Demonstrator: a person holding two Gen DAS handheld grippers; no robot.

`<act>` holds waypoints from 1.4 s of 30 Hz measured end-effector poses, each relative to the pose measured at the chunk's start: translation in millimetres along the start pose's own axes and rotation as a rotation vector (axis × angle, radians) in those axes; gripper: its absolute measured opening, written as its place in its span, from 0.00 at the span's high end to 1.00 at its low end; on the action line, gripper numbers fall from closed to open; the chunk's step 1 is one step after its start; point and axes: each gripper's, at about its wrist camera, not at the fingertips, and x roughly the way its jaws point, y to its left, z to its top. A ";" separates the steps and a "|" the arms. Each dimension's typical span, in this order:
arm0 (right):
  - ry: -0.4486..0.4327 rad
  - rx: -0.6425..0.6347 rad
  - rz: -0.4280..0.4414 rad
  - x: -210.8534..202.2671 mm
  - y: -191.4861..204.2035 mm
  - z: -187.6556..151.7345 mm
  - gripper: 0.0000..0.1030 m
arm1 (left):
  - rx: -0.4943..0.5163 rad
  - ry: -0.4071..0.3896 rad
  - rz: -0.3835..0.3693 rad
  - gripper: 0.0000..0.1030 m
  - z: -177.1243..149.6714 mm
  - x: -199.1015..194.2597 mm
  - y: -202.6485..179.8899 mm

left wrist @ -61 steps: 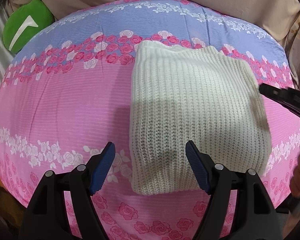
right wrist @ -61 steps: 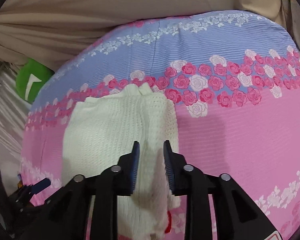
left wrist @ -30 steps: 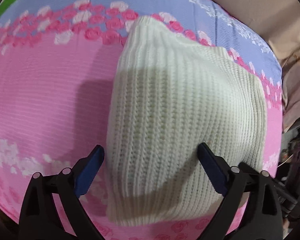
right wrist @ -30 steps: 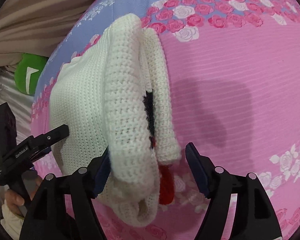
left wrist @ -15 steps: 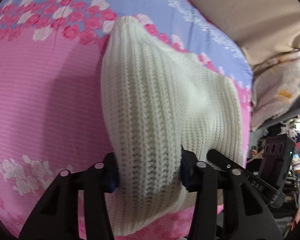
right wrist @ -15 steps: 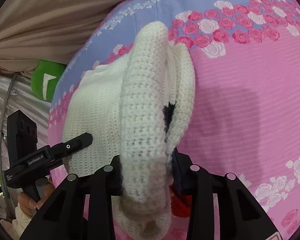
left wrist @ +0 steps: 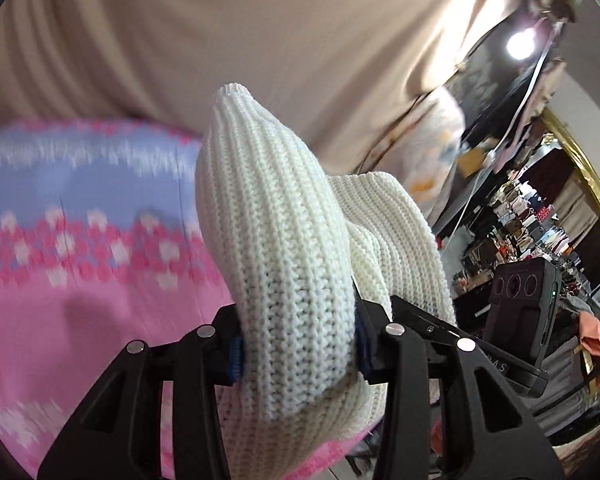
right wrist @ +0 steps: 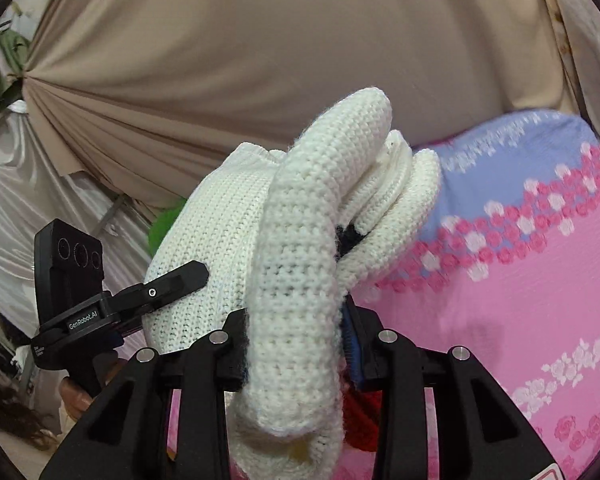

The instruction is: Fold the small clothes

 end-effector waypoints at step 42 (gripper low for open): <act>0.303 0.017 -0.347 279.3 -17.9 -49.4 0.76 | -0.225 0.321 0.575 0.34 -81.7 76.1 275.0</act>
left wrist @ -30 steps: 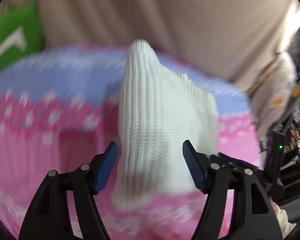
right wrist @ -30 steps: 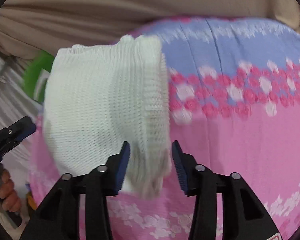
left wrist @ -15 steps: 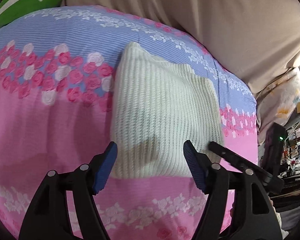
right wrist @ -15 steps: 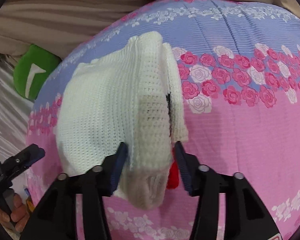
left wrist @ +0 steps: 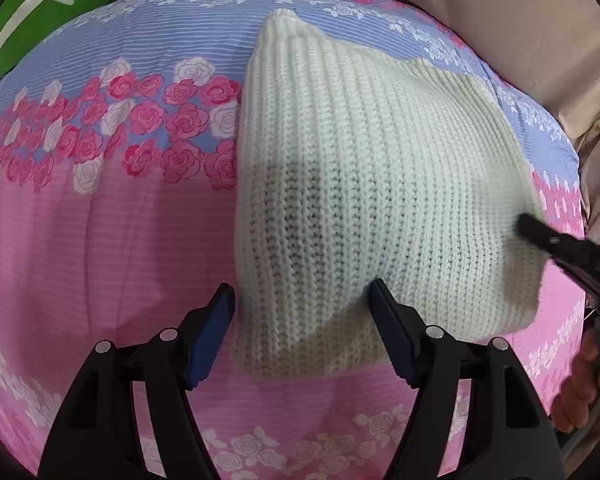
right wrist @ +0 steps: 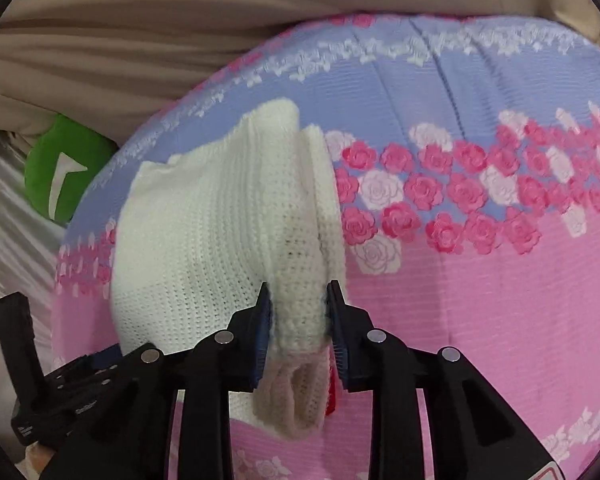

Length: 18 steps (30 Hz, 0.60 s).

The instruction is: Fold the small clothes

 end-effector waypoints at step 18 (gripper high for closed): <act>0.082 -0.191 -0.104 4.9 23.2 -46.4 0.79 | 0.092 -0.098 0.189 0.36 -15.4 -37.5 -39.8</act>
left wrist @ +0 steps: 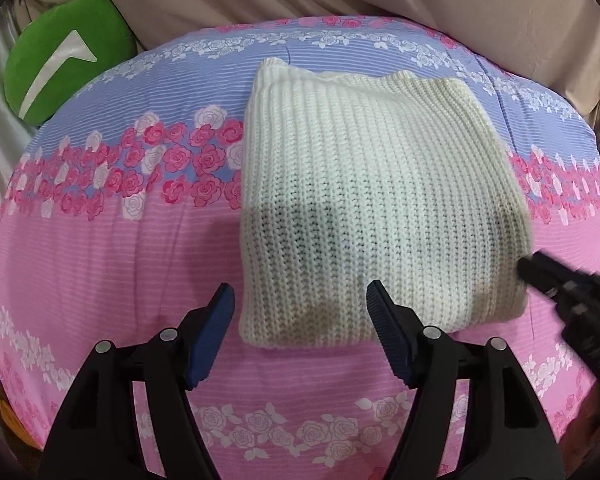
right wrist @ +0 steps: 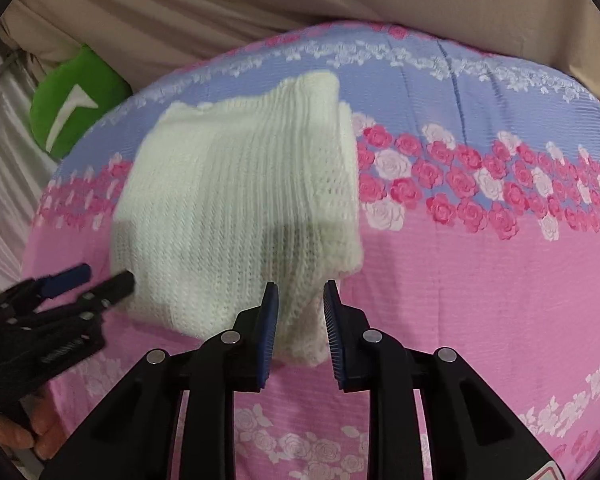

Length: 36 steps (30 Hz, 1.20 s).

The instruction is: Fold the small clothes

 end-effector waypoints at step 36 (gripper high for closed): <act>-0.061 0.010 -0.067 -46.2 21.9 -64.2 0.70 | -0.028 -0.070 0.114 0.36 -44.1 -27.5 -34.9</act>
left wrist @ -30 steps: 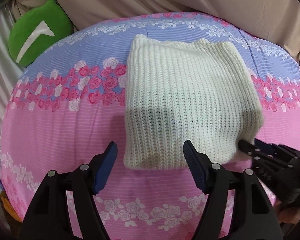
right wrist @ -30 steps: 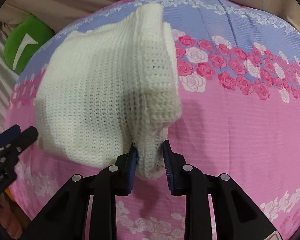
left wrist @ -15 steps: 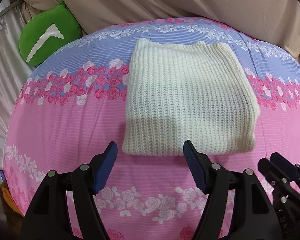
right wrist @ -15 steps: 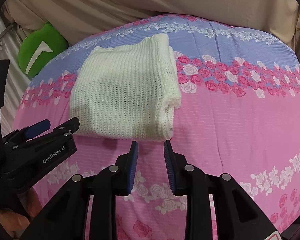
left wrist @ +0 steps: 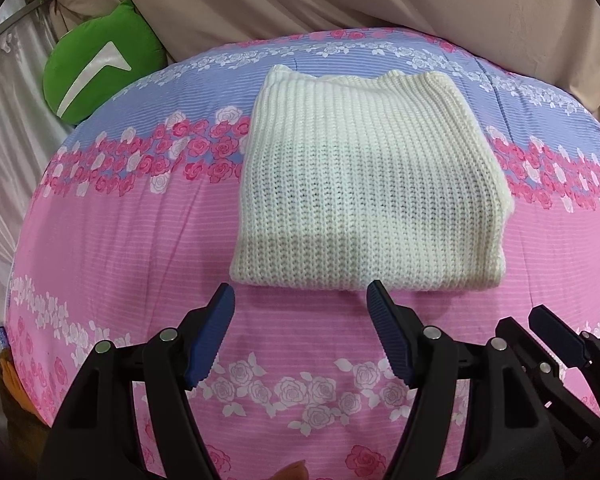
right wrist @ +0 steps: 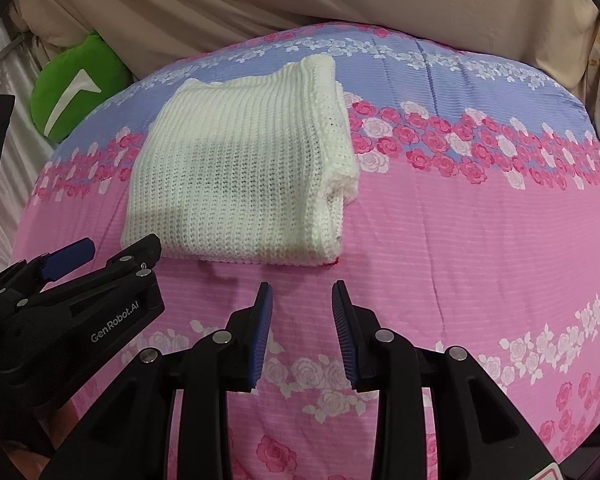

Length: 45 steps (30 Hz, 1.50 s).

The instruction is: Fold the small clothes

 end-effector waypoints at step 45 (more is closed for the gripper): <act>-0.024 -0.026 -0.051 25.2 15.8 -13.3 0.69 | -0.013 0.003 0.039 0.35 -18.2 24.3 3.3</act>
